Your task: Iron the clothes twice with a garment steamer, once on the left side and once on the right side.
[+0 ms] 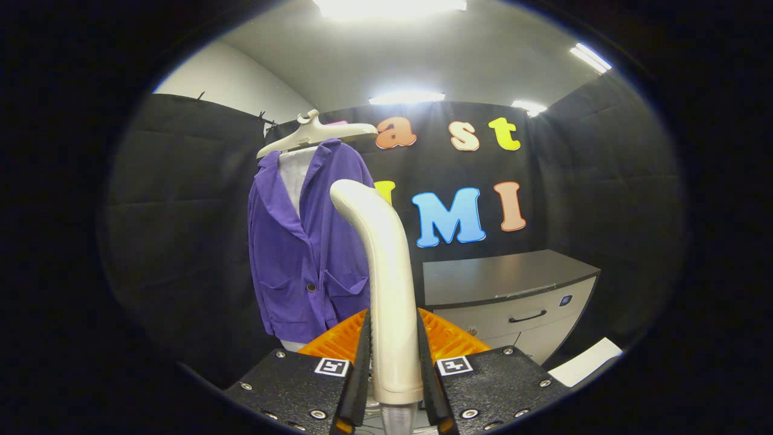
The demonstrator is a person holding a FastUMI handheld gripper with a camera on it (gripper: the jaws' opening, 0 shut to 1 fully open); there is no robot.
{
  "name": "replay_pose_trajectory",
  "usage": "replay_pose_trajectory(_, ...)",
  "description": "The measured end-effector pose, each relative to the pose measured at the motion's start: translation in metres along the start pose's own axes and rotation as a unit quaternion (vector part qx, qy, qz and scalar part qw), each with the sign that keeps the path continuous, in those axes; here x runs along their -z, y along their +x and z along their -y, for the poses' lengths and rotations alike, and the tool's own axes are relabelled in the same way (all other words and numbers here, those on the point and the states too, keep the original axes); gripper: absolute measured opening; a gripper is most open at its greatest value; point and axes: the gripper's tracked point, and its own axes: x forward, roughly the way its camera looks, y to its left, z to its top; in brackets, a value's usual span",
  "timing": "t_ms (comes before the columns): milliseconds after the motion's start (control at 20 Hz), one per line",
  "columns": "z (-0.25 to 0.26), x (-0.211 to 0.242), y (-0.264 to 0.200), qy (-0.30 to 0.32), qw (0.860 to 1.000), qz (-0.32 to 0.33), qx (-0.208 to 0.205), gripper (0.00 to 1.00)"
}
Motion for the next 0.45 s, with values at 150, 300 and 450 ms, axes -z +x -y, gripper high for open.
replay_pose_trajectory(150, 0.008, 0.009, -0.007, -0.011, 1.0, -0.012, -0.01, 0.38)
replay_pose_trajectory(300, 0.013, 0.013, -0.007, -0.01, 1.0, -0.012, -0.024, 0.38)
replay_pose_trajectory(450, 0.018, 0.014, -0.01, -0.004, 1.0, -0.01, -0.028, 0.38)
